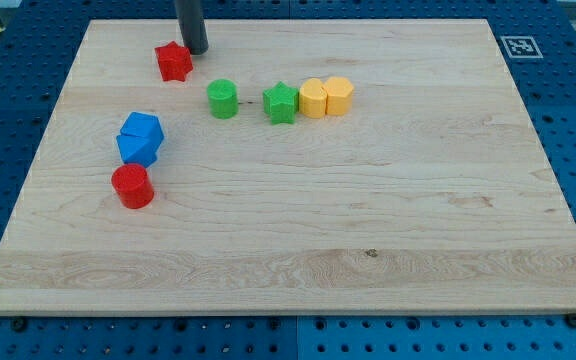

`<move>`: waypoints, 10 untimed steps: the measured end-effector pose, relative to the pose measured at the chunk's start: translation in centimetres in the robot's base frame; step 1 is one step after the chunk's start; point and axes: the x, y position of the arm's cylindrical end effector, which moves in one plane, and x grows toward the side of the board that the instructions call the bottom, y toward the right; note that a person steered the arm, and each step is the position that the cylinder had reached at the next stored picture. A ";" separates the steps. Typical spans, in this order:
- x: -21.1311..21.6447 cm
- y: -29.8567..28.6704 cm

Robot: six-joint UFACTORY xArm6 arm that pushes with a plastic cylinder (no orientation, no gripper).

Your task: Place the red star left to the green circle

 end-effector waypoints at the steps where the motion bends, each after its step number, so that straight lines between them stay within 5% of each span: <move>1: 1.6 -0.7; 4: -0.1 -1.2; 7: 5.2 -3.8; 10: 4.8 -3.5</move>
